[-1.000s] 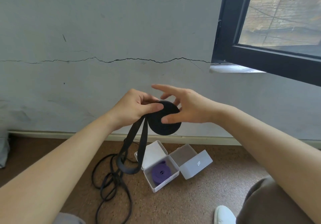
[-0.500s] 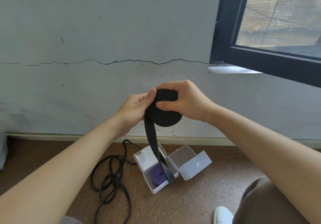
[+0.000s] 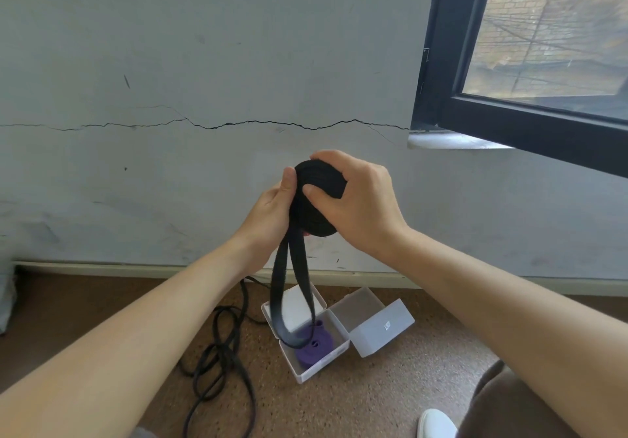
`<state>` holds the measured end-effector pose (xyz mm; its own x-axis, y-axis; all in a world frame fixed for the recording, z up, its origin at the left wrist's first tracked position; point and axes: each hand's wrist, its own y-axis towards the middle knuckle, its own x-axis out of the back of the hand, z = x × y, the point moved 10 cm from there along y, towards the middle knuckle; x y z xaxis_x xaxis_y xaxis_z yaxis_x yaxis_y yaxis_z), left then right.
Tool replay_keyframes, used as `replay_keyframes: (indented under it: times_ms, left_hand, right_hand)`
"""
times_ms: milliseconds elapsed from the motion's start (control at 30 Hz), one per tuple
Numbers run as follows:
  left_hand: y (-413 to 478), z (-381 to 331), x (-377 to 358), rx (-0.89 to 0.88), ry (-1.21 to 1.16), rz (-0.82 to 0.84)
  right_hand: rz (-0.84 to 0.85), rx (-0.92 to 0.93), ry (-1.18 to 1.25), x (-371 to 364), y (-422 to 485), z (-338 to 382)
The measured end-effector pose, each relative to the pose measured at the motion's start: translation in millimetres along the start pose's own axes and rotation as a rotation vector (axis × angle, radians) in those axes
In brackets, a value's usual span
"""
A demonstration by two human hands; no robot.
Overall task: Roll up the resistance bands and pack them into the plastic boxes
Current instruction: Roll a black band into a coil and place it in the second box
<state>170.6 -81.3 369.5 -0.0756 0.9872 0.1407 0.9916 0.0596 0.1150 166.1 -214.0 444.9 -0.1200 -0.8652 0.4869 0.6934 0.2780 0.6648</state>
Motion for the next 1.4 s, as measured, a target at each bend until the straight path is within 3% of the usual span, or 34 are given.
replay_keyframes:
  times_ms: [100,333,500,633,733,867,1133,1400]
  left_hand:
    - [-1,-3,4,-0.029,-0.055,-0.037]
    - [-5,-12,15,-0.118,-0.04,-0.084]
    - [-6,-29,11,-0.299,0.39,0.035]
    - [-8,-31,0,-0.287,0.462,0.184]
    - [-9,-24,4,-0.178,0.267,0.18]
    - [-6,-16,19,-0.09,0.09,0.057]
    - [-1,-11,39,-0.091,0.074,-0.008]
    - [-2,-12,39,-0.144,0.143,-0.033]
  right_hand:
    - [-0.007,-0.009,0.019,-3,-3,0]
    - [0.219,-0.142,0.148,-18,-2,-15]
    - [0.587,-0.232,0.232,-35,-7,-25]
    - [0.829,-0.086,0.227,-51,-24,-17]
    - [0.827,-0.129,0.357,-54,-25,-18]
    - [0.735,-0.119,0.435,-45,-17,-17]
    - [0.488,-0.145,0.389,-23,-2,-37]
    - [0.362,-0.21,0.46,-13,3,-47]
